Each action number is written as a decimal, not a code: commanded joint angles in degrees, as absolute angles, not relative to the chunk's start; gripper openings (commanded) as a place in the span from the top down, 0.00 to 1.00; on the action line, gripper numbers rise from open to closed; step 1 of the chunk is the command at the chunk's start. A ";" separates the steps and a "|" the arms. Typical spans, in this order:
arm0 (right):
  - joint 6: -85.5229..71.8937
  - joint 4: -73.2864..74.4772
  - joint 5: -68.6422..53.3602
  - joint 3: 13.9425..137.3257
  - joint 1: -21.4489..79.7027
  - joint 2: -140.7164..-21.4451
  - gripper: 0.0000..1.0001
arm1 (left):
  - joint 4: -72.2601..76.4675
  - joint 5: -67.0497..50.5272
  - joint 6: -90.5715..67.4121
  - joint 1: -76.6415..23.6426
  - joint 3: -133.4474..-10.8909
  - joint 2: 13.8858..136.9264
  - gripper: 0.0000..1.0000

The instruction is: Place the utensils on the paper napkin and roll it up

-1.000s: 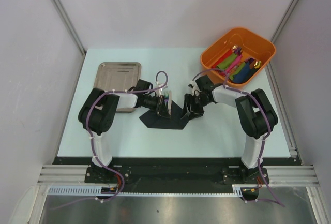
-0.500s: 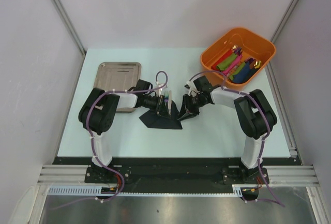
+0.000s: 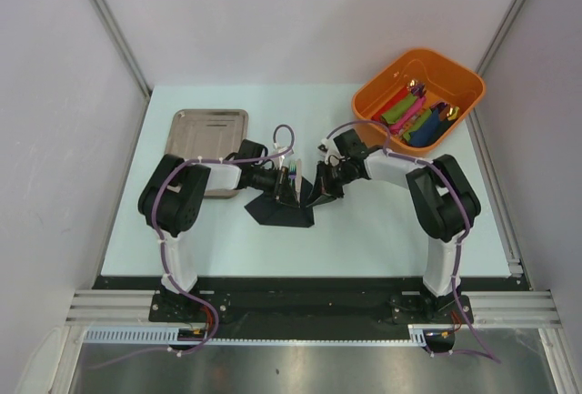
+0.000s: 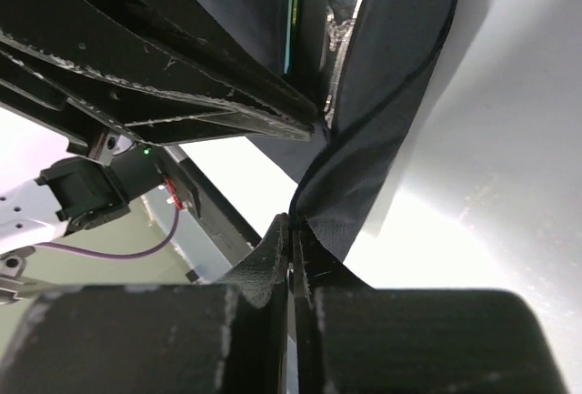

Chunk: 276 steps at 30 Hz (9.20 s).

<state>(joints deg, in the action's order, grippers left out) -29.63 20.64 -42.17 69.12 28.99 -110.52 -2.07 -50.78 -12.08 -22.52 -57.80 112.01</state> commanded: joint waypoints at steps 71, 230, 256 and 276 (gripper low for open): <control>-39.20 11.16 -42.72 79.19 36.83 -121.99 1.00 | -6.15 -53.08 -11.69 -16.61 -54.23 106.36 0.88; -32.08 15.47 -38.32 79.54 35.68 -121.11 0.86 | -8.96 -38.14 -2.11 -15.64 -45.18 84.38 0.73; -33.05 15.21 -39.29 79.89 37.00 -120.85 0.86 | -10.81 -29.18 -6.94 -22.59 -50.18 94.04 0.48; -32.70 14.85 -40.17 81.12 32.61 -113.82 0.72 | -13.45 -28.74 -4.75 -21.18 -49.31 92.02 1.00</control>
